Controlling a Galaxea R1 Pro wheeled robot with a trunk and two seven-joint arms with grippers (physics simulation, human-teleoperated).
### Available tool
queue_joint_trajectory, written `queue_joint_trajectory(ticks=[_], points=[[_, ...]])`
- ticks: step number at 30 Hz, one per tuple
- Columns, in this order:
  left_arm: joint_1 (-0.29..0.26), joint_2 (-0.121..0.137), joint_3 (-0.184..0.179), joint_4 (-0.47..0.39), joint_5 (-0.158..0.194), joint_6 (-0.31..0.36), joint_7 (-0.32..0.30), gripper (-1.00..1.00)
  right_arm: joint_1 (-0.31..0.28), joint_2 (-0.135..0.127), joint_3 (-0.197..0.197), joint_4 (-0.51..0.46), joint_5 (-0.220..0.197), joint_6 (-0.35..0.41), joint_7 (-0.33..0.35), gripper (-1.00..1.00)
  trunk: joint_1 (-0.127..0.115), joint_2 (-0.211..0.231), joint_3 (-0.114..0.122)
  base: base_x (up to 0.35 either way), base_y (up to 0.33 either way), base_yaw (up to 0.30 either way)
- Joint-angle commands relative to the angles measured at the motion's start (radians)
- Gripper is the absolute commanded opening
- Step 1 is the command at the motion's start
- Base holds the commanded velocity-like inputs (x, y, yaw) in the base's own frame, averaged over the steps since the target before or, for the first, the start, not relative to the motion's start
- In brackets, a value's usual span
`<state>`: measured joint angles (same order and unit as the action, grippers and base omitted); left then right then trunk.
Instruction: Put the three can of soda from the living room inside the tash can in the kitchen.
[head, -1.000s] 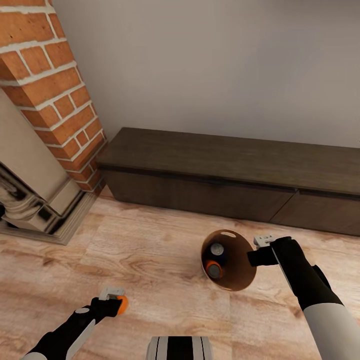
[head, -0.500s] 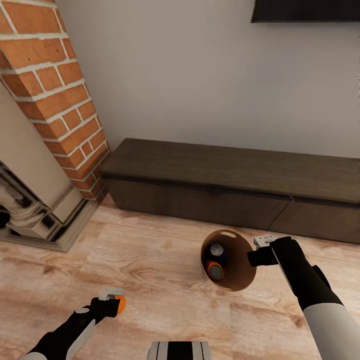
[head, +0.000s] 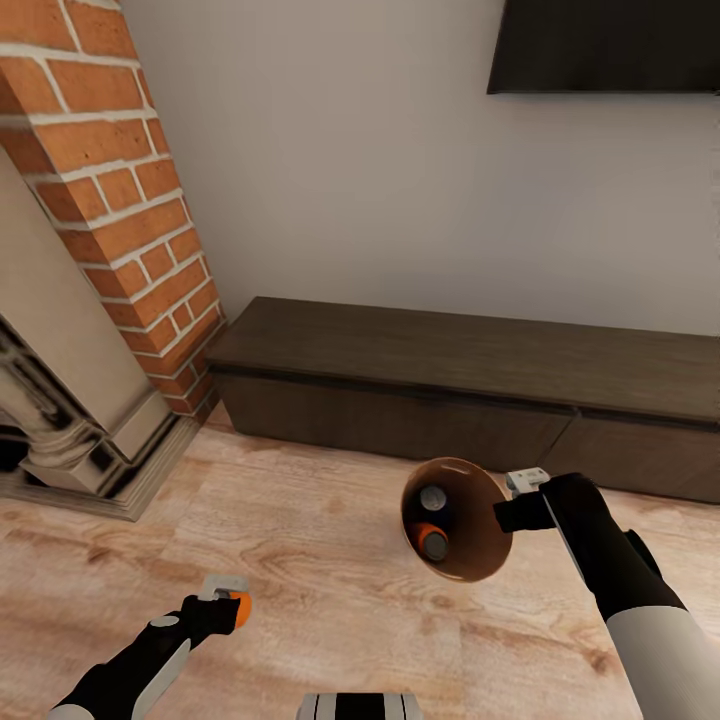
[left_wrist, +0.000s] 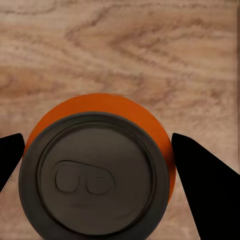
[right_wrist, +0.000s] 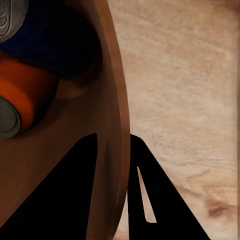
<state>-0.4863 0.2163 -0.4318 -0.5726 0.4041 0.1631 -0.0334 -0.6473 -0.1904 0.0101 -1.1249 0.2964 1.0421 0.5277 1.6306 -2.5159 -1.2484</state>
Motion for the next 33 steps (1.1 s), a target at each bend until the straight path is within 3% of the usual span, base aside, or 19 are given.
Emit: queue_joint_trajectory(ticks=[1,5,9,13,15,17,21,23,25,28,33], points=[[0.000,0.000,-0.001,0.000,-0.001,0.000,-0.001,-1.00,0.000,0.000,0.001,-0.001,-0.023,0.005,0.003,-1.00,0.000,0.000,0.004,0.000,0.000,0.000],[0.000,0.002,-0.003,-0.032,0.002,0.015,-0.006,-1.00,0.000,0.003,0.004,0.002,-0.027,0.005,0.003,-1.00,-0.002,0.001,0.019,0.000,0.000,0.000],[-0.001,0.009,0.006,-0.146,0.004,0.079,-0.010,-1.00,0.000,0.019,0.007,0.006,-0.026,0.005,0.004,-1.00,-0.004,0.002,0.035,0.000,0.000,0.000],[-0.001,0.012,0.049,-0.282,0.004,0.157,-0.043,-1.00,0.000,0.027,0.014,0.006,-0.026,0.005,0.005,-1.00,-0.006,0.003,0.050,0.000,0.000,0.000],[-0.005,0.015,0.103,-0.432,0.004,0.280,-0.094,-1.00,0.000,0.034,0.036,0.007,-0.026,0.005,0.030,-1.00,-0.007,0.004,0.058,0.000,0.000,0.000],[-0.011,0.017,0.137,-0.566,0.003,0.396,-0.138,-1.00,0.000,0.039,0.064,0.007,-0.025,0.005,0.101,-1.00,-0.008,0.004,0.066,0.000,0.000,0.000],[-0.029,0.018,0.181,-0.742,0.003,0.560,-0.192,-1.00,-0.001,0.041,0.113,0.011,-0.025,0.005,0.183,-1.00,-0.009,0.005,0.081,0.000,0.000,0.000],[-0.059,0.018,0.222,-0.852,0.003,0.693,-0.256,-1.00,-0.001,0.043,0.149,0.013,-0.025,0.005,0.217,-1.00,-0.010,0.005,0.089,0.000,0.000,0.000],[-0.100,0.017,0.238,-0.901,0.004,0.784,-0.305,-1.00,-0.002,0.046,0.166,0.014,-0.026,0.005,0.243,-1.00,-0.011,0.006,0.097,0.000,0.000,0.000],[-0.163,0.016,0.248,-0.935,0.005,0.865,-0.377,-1.00,-0.003,0.059,0.179,0.015,-0.025,0.005,0.294,-1.00,-0.013,0.007,0.108,0.000,0.000,0.000],[-0.251,0.016,0.253,-0.964,0.026,0.884,-0.521,-1.00,-0.007,0.094,0.216,0.028,-0.021,0.005,0.334,-1.00,-0.014,0.007,0.120,0.000,0.000,0.000]])
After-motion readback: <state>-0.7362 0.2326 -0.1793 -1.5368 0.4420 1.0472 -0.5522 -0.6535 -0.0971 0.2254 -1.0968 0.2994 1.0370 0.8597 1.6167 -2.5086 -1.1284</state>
